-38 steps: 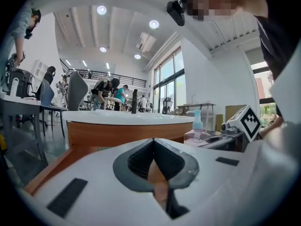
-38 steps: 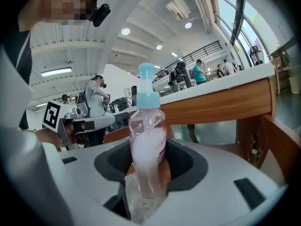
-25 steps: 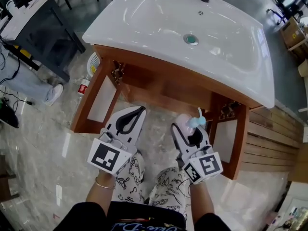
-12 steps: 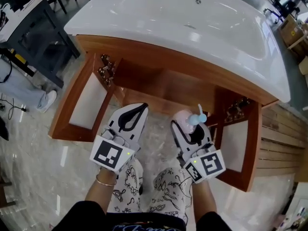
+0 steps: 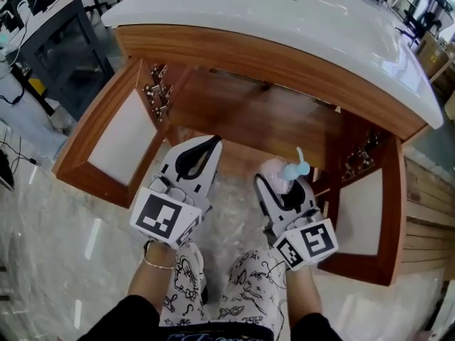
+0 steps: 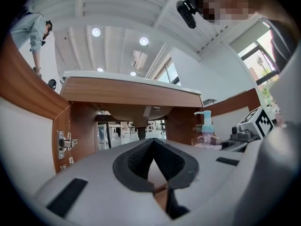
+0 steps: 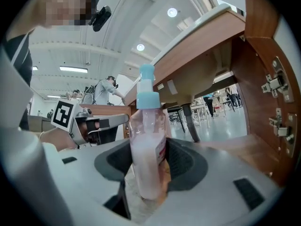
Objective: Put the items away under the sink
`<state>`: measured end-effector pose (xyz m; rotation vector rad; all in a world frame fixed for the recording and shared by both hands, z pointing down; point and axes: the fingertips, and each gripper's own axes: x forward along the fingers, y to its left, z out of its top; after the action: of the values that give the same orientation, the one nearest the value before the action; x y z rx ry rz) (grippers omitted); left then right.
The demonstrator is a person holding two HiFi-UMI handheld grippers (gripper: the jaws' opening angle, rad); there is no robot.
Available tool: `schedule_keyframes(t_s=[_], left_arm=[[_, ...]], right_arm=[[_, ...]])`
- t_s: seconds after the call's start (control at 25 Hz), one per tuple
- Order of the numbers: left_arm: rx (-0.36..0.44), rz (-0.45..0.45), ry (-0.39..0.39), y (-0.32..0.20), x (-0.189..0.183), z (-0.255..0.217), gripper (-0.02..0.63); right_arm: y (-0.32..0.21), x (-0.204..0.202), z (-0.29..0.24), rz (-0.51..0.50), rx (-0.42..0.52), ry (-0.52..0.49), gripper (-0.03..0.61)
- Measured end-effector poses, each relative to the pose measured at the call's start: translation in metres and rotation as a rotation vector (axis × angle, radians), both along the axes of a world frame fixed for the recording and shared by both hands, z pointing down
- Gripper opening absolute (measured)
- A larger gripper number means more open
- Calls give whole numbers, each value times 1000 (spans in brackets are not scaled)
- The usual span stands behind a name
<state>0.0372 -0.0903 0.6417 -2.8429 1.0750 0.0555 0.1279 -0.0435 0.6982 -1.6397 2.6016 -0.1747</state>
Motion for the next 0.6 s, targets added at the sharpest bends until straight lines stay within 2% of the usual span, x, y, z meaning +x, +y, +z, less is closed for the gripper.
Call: schedule_keyframes(t_s=[0.32, 0.6], left_arm=[[45, 37, 6, 13, 21, -6, 8], [63, 12, 1, 17, 17, -13, 8]], right_arm=[[16, 9, 1, 0, 30, 16, 212], [23, 15, 0, 0, 17, 5, 212]])
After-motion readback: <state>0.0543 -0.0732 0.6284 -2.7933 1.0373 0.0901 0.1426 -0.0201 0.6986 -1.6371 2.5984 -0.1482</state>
